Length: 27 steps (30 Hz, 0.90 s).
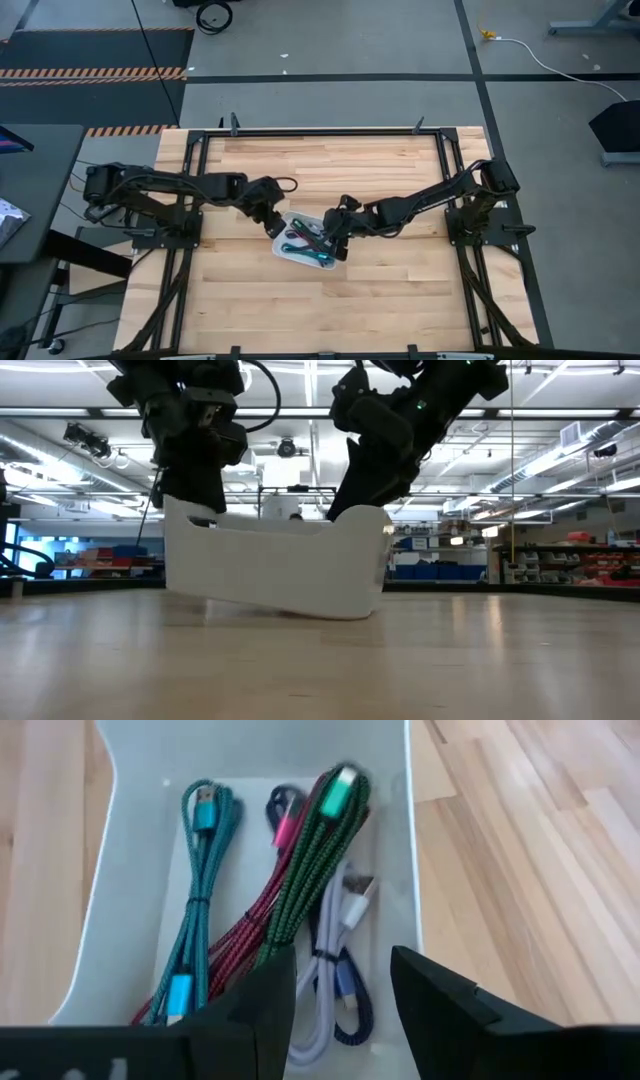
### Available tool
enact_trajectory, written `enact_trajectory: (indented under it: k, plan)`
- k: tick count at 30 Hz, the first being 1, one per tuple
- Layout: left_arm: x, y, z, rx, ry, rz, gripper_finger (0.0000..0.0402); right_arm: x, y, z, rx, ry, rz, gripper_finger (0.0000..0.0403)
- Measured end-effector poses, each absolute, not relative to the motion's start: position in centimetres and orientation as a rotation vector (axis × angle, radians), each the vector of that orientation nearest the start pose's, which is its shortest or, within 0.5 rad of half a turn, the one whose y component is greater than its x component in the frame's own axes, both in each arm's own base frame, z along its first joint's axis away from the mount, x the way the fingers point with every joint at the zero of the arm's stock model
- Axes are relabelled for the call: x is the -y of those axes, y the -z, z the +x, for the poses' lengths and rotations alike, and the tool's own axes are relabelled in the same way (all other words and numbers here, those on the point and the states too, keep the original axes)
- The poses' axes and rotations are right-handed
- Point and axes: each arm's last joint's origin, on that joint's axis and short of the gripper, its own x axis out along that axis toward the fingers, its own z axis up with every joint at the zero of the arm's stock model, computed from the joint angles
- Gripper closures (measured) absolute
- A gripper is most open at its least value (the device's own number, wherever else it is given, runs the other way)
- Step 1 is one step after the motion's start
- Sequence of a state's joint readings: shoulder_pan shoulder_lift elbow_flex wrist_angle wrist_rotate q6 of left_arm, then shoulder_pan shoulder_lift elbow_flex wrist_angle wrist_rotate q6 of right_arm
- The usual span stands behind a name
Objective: Pick and place USB-C Cables
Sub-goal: Move the white bin to the center of the table
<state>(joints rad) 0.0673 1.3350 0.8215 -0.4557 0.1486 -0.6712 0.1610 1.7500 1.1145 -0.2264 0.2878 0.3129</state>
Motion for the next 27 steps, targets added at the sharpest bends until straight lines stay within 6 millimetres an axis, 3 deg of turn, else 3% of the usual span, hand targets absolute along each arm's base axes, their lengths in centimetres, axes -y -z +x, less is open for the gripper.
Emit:
enact_trajectory:
  k: [6,11,23,27]
  plan:
    - [-1.4,-21.1,25.6,-0.952,-0.288,-0.696,0.0210,-5.0,-19.3,35.8,-0.813,0.249,0.099,0.0231]
    - [-1.4,-21.1,25.6,-0.949,-0.292,-0.694,0.0168,-5.0,-19.3,35.8,-0.822,0.238,0.063,0.0231]
    - [-1.2,-22.1,24.4,-0.977,-0.204,-0.654,0.0195,-3.2,-19.1,35.7,-0.853,0.317,0.036,0.0231]
    - [-1.2,-22.5,23.1,-1.032,-0.182,-0.584,0.0209,-2.2,-17.7,35.7,-0.939,0.298,0.057,0.0231]
